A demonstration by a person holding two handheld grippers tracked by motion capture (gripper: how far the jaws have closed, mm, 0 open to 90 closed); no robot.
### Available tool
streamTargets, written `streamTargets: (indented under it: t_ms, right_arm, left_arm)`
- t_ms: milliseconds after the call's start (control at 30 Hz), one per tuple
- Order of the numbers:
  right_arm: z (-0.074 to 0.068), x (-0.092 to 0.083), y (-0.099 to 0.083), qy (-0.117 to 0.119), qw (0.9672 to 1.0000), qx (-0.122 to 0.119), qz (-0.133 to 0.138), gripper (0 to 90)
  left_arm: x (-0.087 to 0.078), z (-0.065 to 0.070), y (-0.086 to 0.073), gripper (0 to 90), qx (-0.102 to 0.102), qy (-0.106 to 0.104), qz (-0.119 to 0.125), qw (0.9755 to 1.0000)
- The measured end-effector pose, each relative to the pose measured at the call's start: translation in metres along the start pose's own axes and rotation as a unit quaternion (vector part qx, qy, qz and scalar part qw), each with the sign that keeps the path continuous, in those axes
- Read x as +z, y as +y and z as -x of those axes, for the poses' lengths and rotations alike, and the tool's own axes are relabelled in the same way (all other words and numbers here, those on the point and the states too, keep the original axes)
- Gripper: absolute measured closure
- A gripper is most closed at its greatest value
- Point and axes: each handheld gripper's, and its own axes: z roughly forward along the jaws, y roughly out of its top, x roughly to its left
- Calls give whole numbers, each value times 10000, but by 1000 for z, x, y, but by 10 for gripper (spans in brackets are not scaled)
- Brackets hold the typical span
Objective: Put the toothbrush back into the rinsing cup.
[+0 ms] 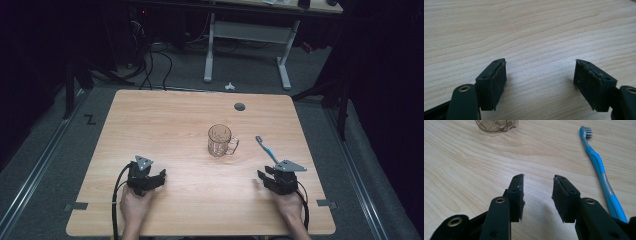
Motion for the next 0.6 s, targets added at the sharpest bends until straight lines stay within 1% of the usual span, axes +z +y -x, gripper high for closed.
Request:
streamTargets:
  t_ms: [133, 167, 333, 500, 600]
  right_arm:
    - [2, -5, -3, 14, 10000, 41, 30, 627]
    - [3, -7, -5, 36, 9999, 87, 46, 629]
    - [5, -10, -8, 38, 10000, 72, 18, 631]
    - [6, -17, -8, 87, 9998, 161, 107, 632]
    - [10, -20, -9, 127, 9996, 221, 125, 632]
  left_arm:
    - [0, 0, 0, 267, 0, -4, -1, 10000]
    - [0, 0, 0, 268, 0, -2, 1, 10000]
    - [0, 0, 0, 267, 1, 0, 0, 10000]
    - [0, 0, 0, 266, 13, -1, -8, 10000]
    - [0, 0, 0, 266, 13, -1, -7, 10000]
